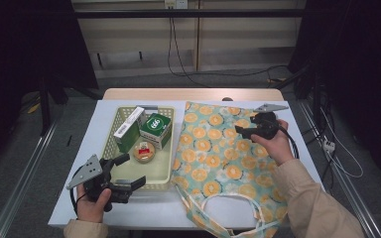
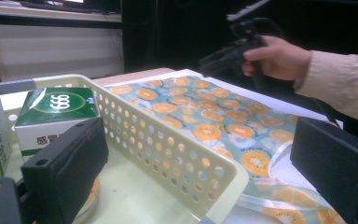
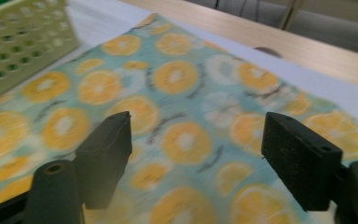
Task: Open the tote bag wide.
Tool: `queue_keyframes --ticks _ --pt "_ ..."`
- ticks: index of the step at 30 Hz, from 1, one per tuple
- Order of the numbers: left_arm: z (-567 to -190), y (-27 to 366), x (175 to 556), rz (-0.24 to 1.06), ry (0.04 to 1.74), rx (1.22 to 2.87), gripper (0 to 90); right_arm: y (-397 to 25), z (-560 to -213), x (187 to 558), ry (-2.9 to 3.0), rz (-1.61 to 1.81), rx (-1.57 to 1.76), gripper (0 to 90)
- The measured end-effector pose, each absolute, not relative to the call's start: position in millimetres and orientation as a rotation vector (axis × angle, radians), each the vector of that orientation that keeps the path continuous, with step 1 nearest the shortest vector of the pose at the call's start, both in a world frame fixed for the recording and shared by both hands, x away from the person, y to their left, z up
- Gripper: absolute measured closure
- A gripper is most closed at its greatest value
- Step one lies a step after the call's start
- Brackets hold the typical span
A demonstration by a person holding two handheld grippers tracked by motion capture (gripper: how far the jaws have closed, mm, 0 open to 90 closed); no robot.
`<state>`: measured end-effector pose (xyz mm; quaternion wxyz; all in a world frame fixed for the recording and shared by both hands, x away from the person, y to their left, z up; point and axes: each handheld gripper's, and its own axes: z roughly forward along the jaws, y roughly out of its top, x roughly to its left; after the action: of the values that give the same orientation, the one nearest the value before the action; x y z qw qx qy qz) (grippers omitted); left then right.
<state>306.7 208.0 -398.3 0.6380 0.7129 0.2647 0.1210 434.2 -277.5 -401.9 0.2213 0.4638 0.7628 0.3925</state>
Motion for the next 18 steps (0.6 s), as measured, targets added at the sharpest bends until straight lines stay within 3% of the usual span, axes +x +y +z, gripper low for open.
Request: queue_keyframes --ticks 7,14,18 --pt "-399 207 307 0.271 0.616 1.624 3.7 -261 -414 379 2.209 1.113 1.19 21.6" --pt "-400 205 307 0.268 0.614 1.629 3.7 -250 -423 354 2.3 1.198 1.116 15.1" --pt "-402 206 308 0.27 0.618 1.639 3.7 -244 -427 345 2.347 1.241 1.096 18.9"
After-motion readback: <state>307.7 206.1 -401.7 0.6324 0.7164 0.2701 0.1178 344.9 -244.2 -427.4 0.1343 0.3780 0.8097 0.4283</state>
